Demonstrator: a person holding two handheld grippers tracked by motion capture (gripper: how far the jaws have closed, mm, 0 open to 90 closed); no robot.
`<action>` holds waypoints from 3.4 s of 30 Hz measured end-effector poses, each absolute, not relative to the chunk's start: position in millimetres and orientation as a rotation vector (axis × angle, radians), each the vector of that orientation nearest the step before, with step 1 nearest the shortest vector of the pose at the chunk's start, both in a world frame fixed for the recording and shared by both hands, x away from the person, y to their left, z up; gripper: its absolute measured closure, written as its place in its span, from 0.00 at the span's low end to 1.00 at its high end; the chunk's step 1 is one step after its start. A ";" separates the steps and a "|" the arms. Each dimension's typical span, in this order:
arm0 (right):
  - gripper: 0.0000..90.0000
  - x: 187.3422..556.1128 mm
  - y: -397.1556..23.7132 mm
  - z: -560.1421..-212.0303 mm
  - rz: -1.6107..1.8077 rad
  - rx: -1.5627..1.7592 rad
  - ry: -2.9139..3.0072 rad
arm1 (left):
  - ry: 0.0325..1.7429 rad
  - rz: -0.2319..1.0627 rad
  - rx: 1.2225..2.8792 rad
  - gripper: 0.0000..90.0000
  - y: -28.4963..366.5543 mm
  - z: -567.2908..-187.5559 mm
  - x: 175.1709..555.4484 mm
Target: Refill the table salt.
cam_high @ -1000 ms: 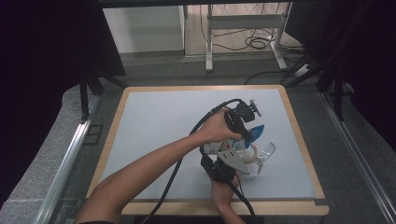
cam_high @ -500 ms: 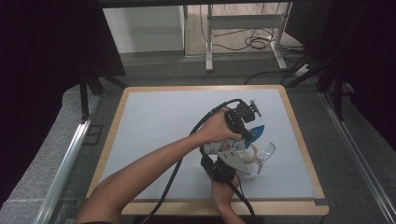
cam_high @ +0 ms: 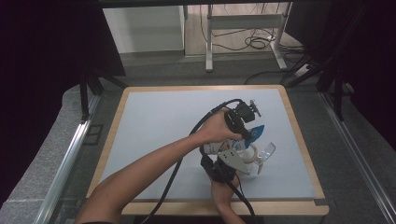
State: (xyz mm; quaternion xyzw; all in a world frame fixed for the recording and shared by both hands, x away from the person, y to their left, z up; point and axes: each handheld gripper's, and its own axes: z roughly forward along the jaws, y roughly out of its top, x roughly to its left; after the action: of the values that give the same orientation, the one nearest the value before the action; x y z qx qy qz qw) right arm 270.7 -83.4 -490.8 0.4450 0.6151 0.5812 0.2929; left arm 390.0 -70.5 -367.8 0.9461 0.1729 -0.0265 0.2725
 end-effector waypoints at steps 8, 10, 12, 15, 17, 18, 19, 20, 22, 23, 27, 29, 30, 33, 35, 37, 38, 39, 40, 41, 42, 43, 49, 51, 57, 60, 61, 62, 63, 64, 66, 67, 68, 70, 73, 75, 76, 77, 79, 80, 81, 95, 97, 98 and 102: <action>0.60 270.7 -83.4 -490.7 1.550 1.187 1.637 | 0.466 -0.072 2.545 1.00 -70.7 -367.6 389.8; 0.60 270.7 -83.4 -490.7 1.550 1.187 1.636 | 0.466 -0.074 2.545 1.00 -70.7 -367.6 389.8; 0.60 270.7 -83.4 -490.7 1.550 1.187 1.636 | 0.467 -0.074 2.544 1.00 -70.7 -367.3 389.6; 0.60 270.5 -83.5 -490.4 1.551 1.187 1.635 | 0.467 -0.074 2.545 1.00 -70.8 -367.0 389.4; 0.60 270.6 -83.7 -490.3 1.553 1.185 1.636 | 0.467 -0.073 2.545 1.00 -71.0 -367.0 389.5; 0.60 270.4 -83.6 -490.2 1.555 1.190 1.637 | 0.467 -0.072 2.546 1.00 -71.1 -367.0 389.6; 0.60 270.5 -83.6 -490.2 1.554 1.191 1.634 | 0.467 -0.072 2.546 1.00 -71.3 -366.9 389.5; 0.60 270.9 -83.9 -490.5 1.551 1.185 1.634 | 0.467 -0.072 2.546 1.00 -71.5 -366.8 389.6; 0.60 271.1 -84.2 -490.4 1.553 1.185 1.631 | 0.460 -0.071 2.548 1.00 -71.9 -366.5 389.8; 0.60 271.2 -84.4 -490.3 1.553 1.184 1.630 | 0.460 -0.070 2.548 1.00 -72.2 -366.3 389.8; 0.60 271.0 -85.3 -489.6 1.555 1.183 1.631 | 0.462 -0.072 2.547 1.00 -72.9 -365.5 389.4; 0.60 271.1 -85.2 -489.6 1.556 1.184 1.627 | 0.464 -0.073 2.546 1.00 -73.1 -365.5 389.2; 0.60 271.1 -85.3 -489.6 1.556 1.184 1.627 | 0.464 -0.073 2.547 1.00 -73.0 -365.5 389.2; 0.60 271.0 -85.1 -489.7 1.557 1.185 1.626 | 0.462 -0.071 2.547 1.00 -72.9 -365.5 389.4; 0.60 271.0 -85.1 -489.6 1.557 1.186 1.625 | 0.463 -0.071 2.544 1.00 -73.0 -365.5 389.4; 0.60 271.1 -85.0 -489.7 1.557 1.188 1.623 | 0.463 -0.070 2.545 1.00 -73.1 -365.6 389.3; 0.60 271.1 -85.0 -489.7 1.557 1.189 1.624 | 0.462 -0.070 2.545 1.00 -73.1 -365.6 389.3; 0.60 271.2 -84.9 -489.6 1.558 1.192 1.623 | 0.460 -0.066 2.546 1.00 -73.0 -365.3 389.4; 0.60 271.4 -84.5 -489.3 1.561 1.196 1.621 | 0.461 -0.064 2.546 1.00 -72.6 -365.0 389.4; 0.60 271.4 -83.8 -488.9 1.562 1.200 1.617 | 0.462 -0.066 2.545 1.00 -72.1 -364.7 389.2; 0.60 271.2 -83.4 -488.7 1.560 1.200 1.619 | 0.460 -0.067 2.544 1.00 -71.3 -364.2 389.2; 0.60 271.2 -83.0 -488.3 1.560 1.199 1.619 | 0.460 -0.066 2.541 1.00 -70.8 -363.8 389.2; 0.60 270.8 -81.2 -486.3 1.567 1.210 1.607 | 0.454 -0.062 2.544 1.00 -70.6 -362.1 388.5; 0.60 270.7 -81.1 -486.1 1.568 1.212 1.606 | 0.452 -0.062 2.546 1.00 -70.5 -362.1 388.5; 0.60 271.2 -79.7 -486.6 1.577 1.216 1.606 | 0.460 -0.059 2.550 1.00 -69.9 -362.8 388.7; 0.60 271.5 -79.9 -486.8 1.576 1.212 1.609 | 0.460 -0.061 2.549 1.00 -70.0 -363.1 388.7; 0.60 271.2 -79.8 -486.7 1.577 1.216 1.608 | 0.460 -0.061 2.549 1.00 -70.1 -363.1 388.7; 0.60 271.4 -80.0 -486.9 1.575 1.213 1.608 | 0.460 -0.061 2.548 1.00 -70.1 -363.2 388.7; 0.60 271.5 -80.1 -487.0 1.573 1.211 1.609 | 0.460 -0.061 2.548 1.00 -70.1 -363.3 388.8; 0.60 271.6 -80.0 -487.1 1.572 1.213 1.606 | 0.460 -0.062 2.547 1.00 -70.1 -363.4 388.8; 0.60 271.5 -79.9 -487.1 1.572 1.214 1.606 | 0.459 -0.061 2.547 1.00 -70.0 -363.5 388.7; 0.60 271.5 -79.9 -487.1 1.573 1.214 1.606 | 0.459 -0.062 2.548 1.00 -69.9 -363.4 388.6; 0.60 271.5 -79.8 -487.1 1.573 1.213 1.605 | 0.459 -0.060 2.548 1.00 -69.8 -363.2 388.5; 0.60 271.6 -79.6 -487.1 1.574 1.213 1.605 | 0.459 -0.060 2.548 1.00 -69.5 -363.2 388.6; 0.60 271.7 -79.5 -487.1 1.576 1.214 1.605 | 0.459 -0.059 2.549 1.00 -69.7 -363.3 388.5; 0.60 272.0 -79.8 -487.3 1.576 1.214 1.604 | 0.460 -0.059 2.548 1.00 -69.9 -363.3 388.5; 0.60 272.0 -79.8 -487.3 1.577 1.216 1.602 | 0.459 -0.059 2.548 1.00 -70.0 -363.3 388.5; 0.60 272.0 -79.8 -487.4 1.576 1.216 1.602 | 0.459 -0.059 2.548 1.00 -70.1 -363.4 388.5; 0.60 272.0 -80.0 -487.4 1.576 1.217 1.601 | 0.456 -0.060 2.548 1.00 -70.4 -363.4 388.3; 0.60 272.0 -79.9 -487.5 1.577 1.219 1.598 | 0.456 -0.061 2.549 1.00 -70.6 -363.4 388.1; 0.60 271.9 -79.9 -487.6 1.579 1.218 1.599 | 0.455 -0.060 2.550 1.00 -70.6 -363.4 387.9; 0.60 271.9 -78.0 -488.6 1.586 1.231 1.590 | 0.451 -0.060 2.551 1.00 -69.3 -364.5 388.9; 0.60 272.0 -77.7 -488.9 1.585 1.232 1.587 | 0.454 -0.060 2.549 1.00 -69.2 -364.7 388.7; 0.60 272.0 -77.6 -488.9 1.586 1.233 1.587 | 0.455 -0.059 2.549 1.00 -69.1 -364.7 388.7; 0.60 272.2 -77.4 -488.6 1.587 1.234 1.585 | 0.454 -0.057 2.549 1.00 -68.8 -364.3 388.9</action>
State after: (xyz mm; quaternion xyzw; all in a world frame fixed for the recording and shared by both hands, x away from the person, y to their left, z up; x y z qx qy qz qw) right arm 272.2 -77.4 -488.6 0.4618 0.5933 0.5938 0.2866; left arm 388.9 -68.8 -364.3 0.9471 0.1688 -0.0212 0.2723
